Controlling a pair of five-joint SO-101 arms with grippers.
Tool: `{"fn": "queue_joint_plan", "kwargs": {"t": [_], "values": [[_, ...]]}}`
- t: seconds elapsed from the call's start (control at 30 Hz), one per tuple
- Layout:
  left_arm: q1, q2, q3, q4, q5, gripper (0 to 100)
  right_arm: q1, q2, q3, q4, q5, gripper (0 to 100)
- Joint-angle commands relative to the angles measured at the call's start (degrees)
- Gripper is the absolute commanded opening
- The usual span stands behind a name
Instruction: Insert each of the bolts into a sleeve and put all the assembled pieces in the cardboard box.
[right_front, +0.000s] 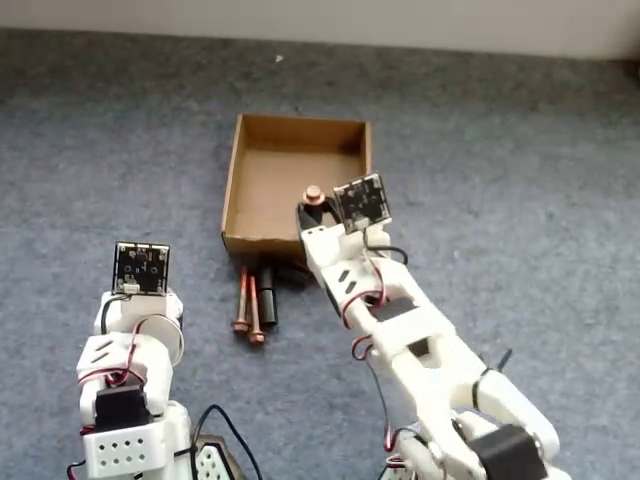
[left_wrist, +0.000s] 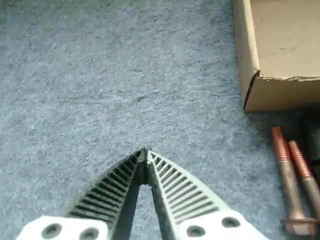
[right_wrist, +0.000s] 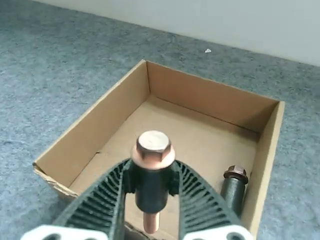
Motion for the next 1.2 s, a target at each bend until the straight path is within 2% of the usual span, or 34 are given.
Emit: {"fn": "queue_joint_plan", "kwargs": {"t": [0.0, 0.2, 0.4, 0.57, 0.77, 1.0, 1.17], "values": [[-0.7, -0.2, -0.3, -1.2, -0.7, 1, 0.7, 3.7, -5.8, -2.6, -0.4, 1.5], [-0.7, -0.2, -0.3, -1.2, -0.7, 1, 0.7, 7.5, -9.7, 6.0, -0.4, 14.6], [-0.7, -0.2, -0.3, -1.2, -0.7, 1, 0.4, -1.2, -10.9, 17.2, -0.5, 14.8], [-0.7, -0.2, -0.3, -1.2, -0.7, 1, 0.3, -13.8, -11.0, 33.5, -0.5, 14.8], [-0.7, -0.2, -0.3, -1.2, -0.7, 1, -6.0, -20.9, -11.6, 49.1, -0.5, 14.8], [-0.7, -0.2, -0.3, -1.2, -0.7, 1, -12.8, -10.0, -21.6, 62.3, -9.1, 14.8], [-0.7, -0.2, -0.3, -1.2, -0.7, 1, -16.0, 4.3, -30.1, 64.7, -14.7, 15.0]]}}
